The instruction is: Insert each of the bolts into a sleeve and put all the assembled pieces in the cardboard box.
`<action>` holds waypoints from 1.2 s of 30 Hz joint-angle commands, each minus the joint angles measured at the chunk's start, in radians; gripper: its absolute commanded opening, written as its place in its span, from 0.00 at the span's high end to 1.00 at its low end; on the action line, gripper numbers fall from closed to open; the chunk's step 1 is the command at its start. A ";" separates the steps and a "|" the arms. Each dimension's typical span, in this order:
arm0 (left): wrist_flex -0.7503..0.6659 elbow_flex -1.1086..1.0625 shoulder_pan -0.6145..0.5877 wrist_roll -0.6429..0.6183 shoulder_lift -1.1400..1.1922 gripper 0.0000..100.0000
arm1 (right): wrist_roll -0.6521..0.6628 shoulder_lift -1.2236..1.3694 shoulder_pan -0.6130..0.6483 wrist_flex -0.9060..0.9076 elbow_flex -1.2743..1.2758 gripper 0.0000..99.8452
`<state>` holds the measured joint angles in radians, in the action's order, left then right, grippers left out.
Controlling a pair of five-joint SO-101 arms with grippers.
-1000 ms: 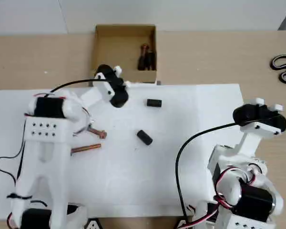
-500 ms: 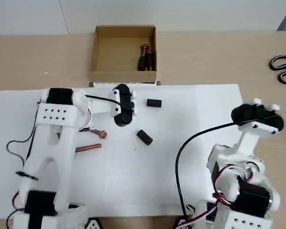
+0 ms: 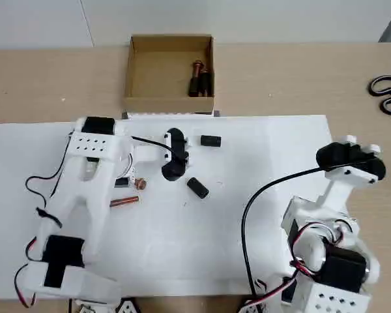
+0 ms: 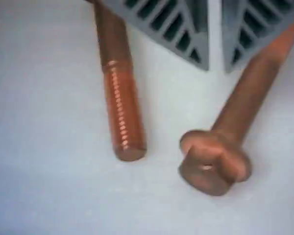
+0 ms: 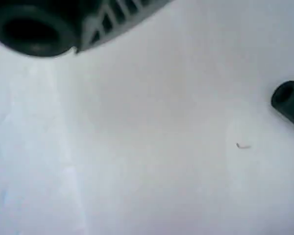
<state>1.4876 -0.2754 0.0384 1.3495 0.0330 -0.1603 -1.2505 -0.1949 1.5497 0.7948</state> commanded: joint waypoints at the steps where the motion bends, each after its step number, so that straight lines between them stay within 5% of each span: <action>1: -0.038 0.045 0.000 0.236 0.023 0.97 | -0.009 -0.008 -0.004 -0.027 -0.005 1.00; 11: -0.140 0.064 -0.002 0.239 0.092 0.94 | -0.012 -0.008 -0.004 -0.027 -0.003 1.00; 20: -0.095 0.208 -0.005 0.252 0.233 0.94 | -0.012 -0.008 -0.004 -0.027 -0.003 1.00; 36: 0.265 0.492 0.002 0.262 0.253 0.94 | -0.012 -0.008 -0.004 -0.027 -0.003 1.00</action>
<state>1.7054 0.1772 0.0384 1.3510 0.2938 -0.1634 -1.2505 -0.1949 1.5497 0.7948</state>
